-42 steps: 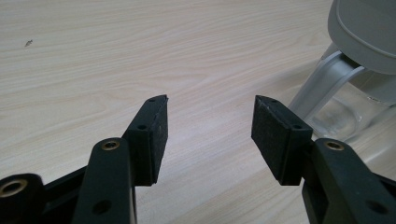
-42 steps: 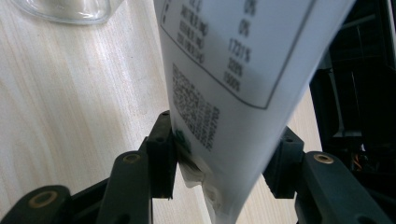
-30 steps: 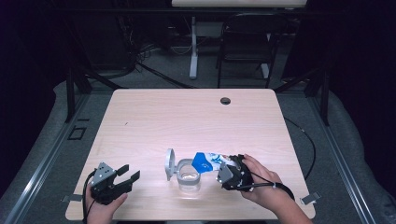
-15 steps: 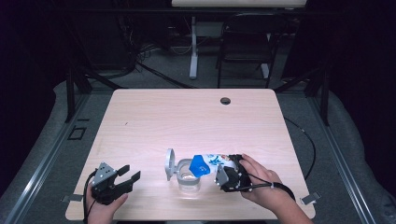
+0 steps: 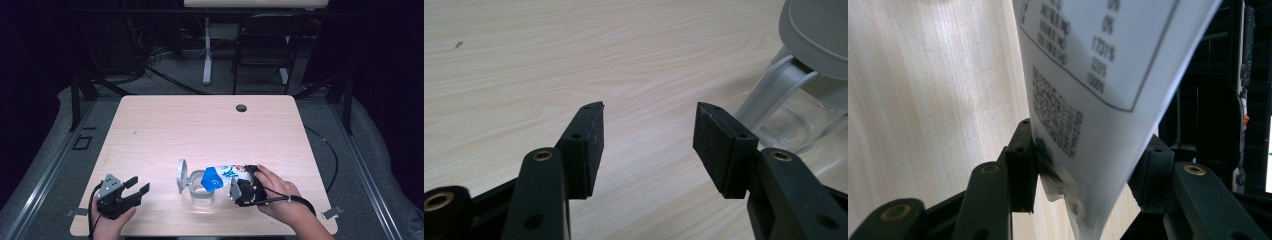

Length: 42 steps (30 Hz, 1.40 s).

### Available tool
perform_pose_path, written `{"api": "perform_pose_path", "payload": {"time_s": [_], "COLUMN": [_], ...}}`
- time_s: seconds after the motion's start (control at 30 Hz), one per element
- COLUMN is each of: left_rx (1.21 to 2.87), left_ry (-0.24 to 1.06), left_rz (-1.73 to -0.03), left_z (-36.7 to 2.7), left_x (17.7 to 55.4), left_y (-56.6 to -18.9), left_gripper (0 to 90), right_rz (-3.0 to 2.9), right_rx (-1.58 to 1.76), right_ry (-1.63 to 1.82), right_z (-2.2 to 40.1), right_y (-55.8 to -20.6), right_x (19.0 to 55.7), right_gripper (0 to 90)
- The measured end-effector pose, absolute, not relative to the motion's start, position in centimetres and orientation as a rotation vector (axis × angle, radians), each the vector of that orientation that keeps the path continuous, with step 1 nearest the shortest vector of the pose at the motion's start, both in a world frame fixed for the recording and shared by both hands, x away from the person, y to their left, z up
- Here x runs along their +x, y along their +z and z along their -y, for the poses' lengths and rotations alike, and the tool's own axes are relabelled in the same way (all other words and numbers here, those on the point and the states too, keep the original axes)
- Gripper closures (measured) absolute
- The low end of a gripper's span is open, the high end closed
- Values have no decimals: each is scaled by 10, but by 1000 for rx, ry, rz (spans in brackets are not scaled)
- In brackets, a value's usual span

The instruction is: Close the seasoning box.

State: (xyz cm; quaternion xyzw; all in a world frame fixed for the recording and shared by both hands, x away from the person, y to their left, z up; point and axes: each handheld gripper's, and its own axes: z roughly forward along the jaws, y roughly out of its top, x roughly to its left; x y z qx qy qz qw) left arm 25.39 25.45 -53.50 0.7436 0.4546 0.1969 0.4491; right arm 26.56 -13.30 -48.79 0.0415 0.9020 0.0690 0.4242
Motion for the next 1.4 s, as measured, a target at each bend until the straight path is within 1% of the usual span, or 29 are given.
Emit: {"api": "perform_pose_path", "payload": {"time_s": [0.5, 1.4], "left_rx": [1836, 1833], "left_ry": [493, 492], "left_rz": [-1128, -1134], "left_z": [-255, -258], "left_x": [254, 254], "left_y": [-535, -534], "left_gripper": [466, 467], "right_rz": [-2260, -2238], "right_rx": [63, 5], "right_ry": [157, 82], "right_z": [129, 125], "right_y": [-493, -485], "right_x": [266, 267], "right_gripper": [536, 537]}}
